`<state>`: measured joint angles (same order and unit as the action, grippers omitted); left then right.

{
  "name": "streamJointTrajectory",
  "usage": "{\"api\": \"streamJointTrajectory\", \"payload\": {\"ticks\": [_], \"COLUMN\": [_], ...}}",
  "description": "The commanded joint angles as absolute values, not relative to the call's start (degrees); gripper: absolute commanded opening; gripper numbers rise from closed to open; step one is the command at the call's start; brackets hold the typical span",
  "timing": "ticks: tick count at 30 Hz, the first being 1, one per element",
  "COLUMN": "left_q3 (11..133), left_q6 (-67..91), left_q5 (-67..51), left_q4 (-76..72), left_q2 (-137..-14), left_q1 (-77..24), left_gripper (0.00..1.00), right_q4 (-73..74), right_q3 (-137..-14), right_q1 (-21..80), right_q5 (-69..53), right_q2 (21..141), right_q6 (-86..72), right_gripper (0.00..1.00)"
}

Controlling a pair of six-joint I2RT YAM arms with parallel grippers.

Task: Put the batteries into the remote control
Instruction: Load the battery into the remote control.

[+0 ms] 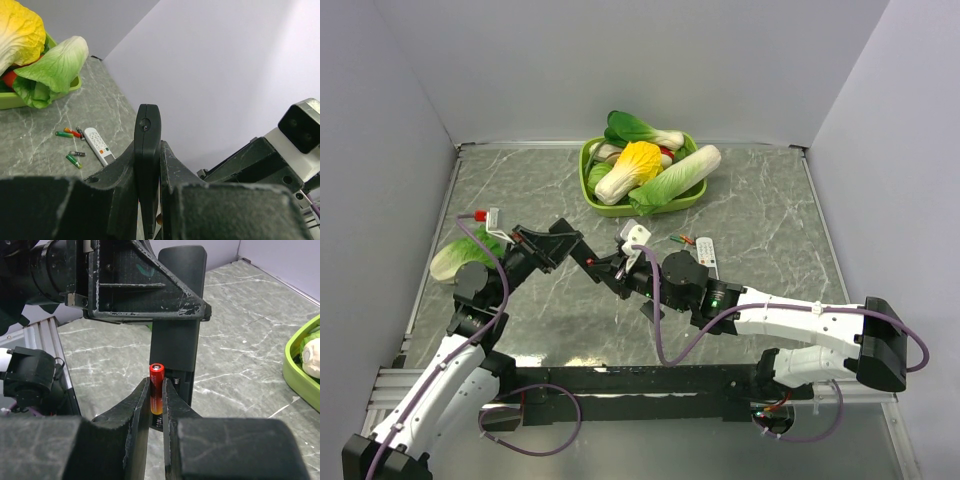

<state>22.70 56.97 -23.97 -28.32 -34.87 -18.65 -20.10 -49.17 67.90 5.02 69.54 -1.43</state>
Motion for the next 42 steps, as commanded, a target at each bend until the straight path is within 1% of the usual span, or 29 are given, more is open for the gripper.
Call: {"api": "streamJointTrajectory", "payload": {"ticks": [1,22,28,42], "left_q3": [22.5,20.7,20.5,19.4], "left_q6": [58.4,62.0,61.6,63.8], "left_q5": [-21.6,-20.4,-18.1,-17.6], "left_q4": [-31.6,-34.5,-34.0,-36.7], "left_q2": [-34.6,-33.0,-32.1,-32.5], "left_q1": [-19.3,-19.9,-20.0,-20.0], "left_gripper": [0.01,0.01,0.01,0.01], "right_q4": [-22.1,-20.3,-15.6,-12.0], "right_q3": [-51.3,-51.1,-53.0,-55.1], "right_q1": [68.5,68.7,68.7,68.7], "right_q5": [5.4,7.6,7.3,7.2], "right_q2": [69.4,71.2,72.1,74.4], "right_q6": [-1.4,-1.2,-3.2,-4.3], "right_gripper": [0.03,0.03,0.05,0.10]}}
